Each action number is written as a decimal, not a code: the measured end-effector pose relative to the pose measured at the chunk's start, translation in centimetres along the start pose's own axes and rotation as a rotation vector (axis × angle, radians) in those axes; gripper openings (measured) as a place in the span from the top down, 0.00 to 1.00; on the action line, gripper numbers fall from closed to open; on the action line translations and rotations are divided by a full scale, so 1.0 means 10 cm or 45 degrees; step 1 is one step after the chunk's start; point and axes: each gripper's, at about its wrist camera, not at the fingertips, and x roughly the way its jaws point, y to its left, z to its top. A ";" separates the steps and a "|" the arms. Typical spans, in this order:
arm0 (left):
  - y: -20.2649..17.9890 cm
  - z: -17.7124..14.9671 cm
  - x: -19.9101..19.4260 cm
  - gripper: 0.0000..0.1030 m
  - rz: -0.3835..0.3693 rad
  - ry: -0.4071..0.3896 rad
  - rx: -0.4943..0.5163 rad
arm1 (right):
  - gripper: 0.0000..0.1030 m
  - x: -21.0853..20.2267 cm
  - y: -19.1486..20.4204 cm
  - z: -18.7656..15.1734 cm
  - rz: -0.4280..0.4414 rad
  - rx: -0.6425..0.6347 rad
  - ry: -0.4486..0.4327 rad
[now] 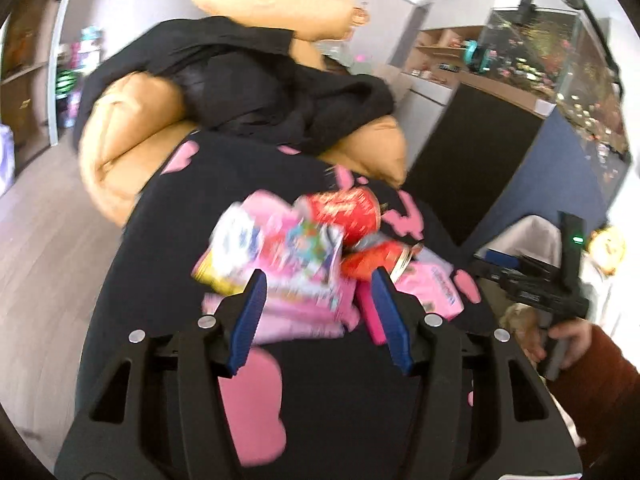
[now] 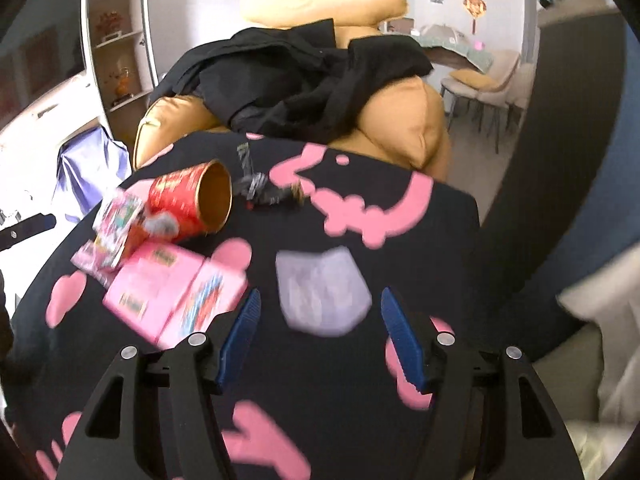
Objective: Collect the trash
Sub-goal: 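Move both tools back over the table toward the remaining wrappers, then grasp the clear wrapper with the left tool while the right tool grasps the black wrapper, then carry both wrappers into the yellow trash bag and open both tools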
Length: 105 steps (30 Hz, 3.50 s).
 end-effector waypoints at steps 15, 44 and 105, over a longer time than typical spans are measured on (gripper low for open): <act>0.15 0.45 0.57 0.48 0.122 0.056 -0.090 | 0.42 0.86 0.32 0.69 0.180 -0.382 0.080; 0.64 0.31 0.79 0.48 0.155 0.104 -0.178 | 0.77 0.53 0.03 0.56 0.212 -0.069 0.190; -2.46 -0.22 0.00 0.90 -0.280 0.121 0.296 | 0.77 -2.11 -0.91 -1.16 -0.121 0.204 -0.187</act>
